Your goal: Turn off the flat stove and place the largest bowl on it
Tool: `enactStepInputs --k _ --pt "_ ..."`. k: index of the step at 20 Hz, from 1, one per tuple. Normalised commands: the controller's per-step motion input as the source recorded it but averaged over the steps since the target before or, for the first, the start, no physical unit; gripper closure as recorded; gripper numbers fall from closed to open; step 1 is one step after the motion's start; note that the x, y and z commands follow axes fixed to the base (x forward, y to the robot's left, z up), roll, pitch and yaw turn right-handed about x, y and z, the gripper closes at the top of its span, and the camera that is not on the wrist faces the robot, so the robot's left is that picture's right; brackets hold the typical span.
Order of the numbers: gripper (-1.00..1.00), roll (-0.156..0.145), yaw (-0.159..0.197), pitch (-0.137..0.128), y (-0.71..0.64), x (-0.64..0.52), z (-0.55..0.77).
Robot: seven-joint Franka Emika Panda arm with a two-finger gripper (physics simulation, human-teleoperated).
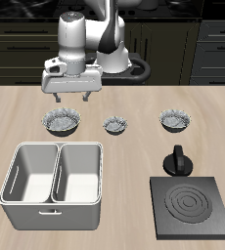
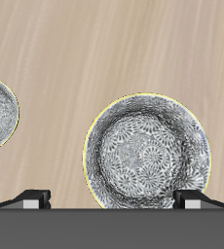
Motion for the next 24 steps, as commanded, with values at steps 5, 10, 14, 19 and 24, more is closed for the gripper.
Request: enactStepInputs --k 5,10,14,19,24 --pt "-1.00 0.005 0.014 -0.004 0.18 0.05 -0.15" --pt "-1.00 -0.035 -0.022 0.024 -0.10 0.08 -0.24" --pt "-1.00 -0.005 -0.010 0.026 0.07 0.00 -0.30" --pt "-1.00 0.015 0.005 0.031 0.14 0.04 -0.27" --pt "1.00 -0.039 -0.052 0.033 -0.19 0.07 -0.23"
